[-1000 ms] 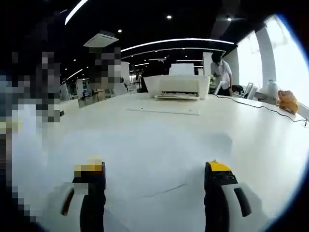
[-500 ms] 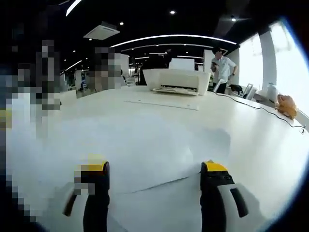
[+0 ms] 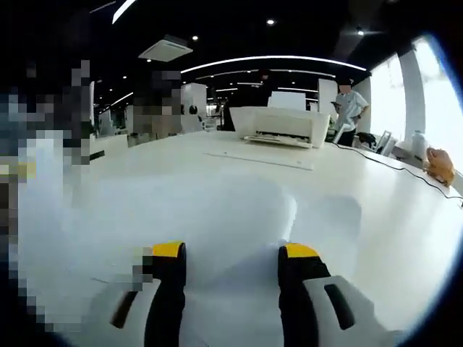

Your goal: Organize the stack of printing papers by aligning and flattening the scattered papers on the table

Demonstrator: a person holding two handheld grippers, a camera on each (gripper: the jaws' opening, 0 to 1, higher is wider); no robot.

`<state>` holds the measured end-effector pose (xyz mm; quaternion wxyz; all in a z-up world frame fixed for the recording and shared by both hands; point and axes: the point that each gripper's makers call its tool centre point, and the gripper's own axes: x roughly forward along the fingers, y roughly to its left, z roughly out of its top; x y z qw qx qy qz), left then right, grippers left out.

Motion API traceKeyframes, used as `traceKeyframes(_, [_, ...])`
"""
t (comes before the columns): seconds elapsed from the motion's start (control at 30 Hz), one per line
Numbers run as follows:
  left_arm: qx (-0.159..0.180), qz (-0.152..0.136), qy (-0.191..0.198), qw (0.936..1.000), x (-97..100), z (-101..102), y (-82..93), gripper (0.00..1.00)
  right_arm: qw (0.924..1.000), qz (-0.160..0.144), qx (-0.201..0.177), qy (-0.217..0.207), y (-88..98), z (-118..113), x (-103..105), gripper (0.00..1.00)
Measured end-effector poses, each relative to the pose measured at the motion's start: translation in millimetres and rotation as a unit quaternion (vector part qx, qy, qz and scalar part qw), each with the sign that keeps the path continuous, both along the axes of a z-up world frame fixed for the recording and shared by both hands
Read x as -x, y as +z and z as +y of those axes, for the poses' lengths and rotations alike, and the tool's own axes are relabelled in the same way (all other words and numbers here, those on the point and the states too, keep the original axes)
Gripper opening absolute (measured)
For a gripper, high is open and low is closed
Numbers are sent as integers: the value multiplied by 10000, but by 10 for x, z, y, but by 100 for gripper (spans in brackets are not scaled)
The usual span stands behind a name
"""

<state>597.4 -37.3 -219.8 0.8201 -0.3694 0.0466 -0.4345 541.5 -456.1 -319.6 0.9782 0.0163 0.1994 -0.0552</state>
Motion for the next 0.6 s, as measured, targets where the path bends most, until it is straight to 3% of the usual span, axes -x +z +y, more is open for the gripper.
traceKeyframes(0.17, [15,21,6,10000,-8,-5,4,6,9997,-55,-14,251,22,71,-27,23])
traceKeyframes(0.6, [-36,9,7,10000,-33,-14,-17,6,9993,-82,-61,354,43,169,14,2])
